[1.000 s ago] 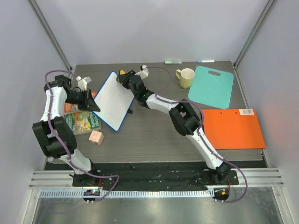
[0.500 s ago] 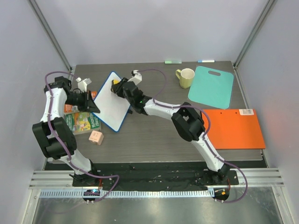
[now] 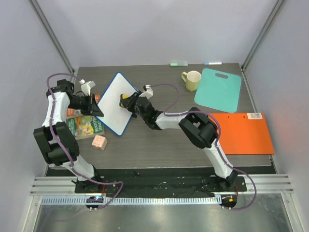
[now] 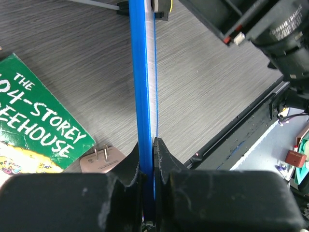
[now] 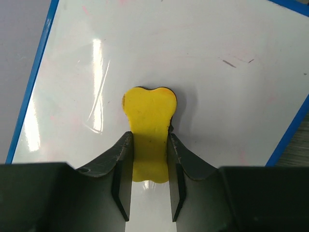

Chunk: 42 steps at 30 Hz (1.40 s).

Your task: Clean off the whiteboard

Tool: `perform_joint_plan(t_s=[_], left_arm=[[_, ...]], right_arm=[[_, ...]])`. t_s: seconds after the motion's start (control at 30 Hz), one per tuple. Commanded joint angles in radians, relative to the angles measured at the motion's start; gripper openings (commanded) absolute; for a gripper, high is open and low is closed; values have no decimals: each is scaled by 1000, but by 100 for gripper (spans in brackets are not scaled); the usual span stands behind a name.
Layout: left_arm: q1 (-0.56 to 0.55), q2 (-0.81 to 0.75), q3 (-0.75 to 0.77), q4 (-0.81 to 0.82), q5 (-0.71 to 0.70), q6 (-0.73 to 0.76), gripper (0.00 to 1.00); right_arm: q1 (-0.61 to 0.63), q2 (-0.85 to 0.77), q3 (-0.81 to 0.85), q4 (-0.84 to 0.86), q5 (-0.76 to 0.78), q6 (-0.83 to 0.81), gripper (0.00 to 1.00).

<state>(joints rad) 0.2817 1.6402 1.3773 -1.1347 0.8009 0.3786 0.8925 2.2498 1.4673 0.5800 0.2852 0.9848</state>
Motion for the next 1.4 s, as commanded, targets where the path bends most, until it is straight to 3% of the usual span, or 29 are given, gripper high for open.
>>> perform_joint_plan(t_s=[0.0, 0.37, 0.67, 0.97, 1.17, 1.37], left_arm=[[-53, -36, -14, -2, 49, 106, 0], [-55, -40, -15, -13, 34, 118, 0], [-52, -39, -15, -20, 34, 125, 0], [-53, -37, -9, -11, 37, 115, 0], [-53, -34, -7, -2, 46, 102, 0], [-53, -33, -7, -5, 44, 105, 0]], right_arm=[[-59, 126, -48, -126, -69, 9, 1], [-164, 206, 132, -126, -113, 22, 1], [-179, 284, 317, -235, -145, -26, 1], [-159, 157, 13, -124, -159, -44, 1], [-133, 73, -102, -71, -161, -95, 1], [-83, 68, -113, -46, -190, -124, 1]])
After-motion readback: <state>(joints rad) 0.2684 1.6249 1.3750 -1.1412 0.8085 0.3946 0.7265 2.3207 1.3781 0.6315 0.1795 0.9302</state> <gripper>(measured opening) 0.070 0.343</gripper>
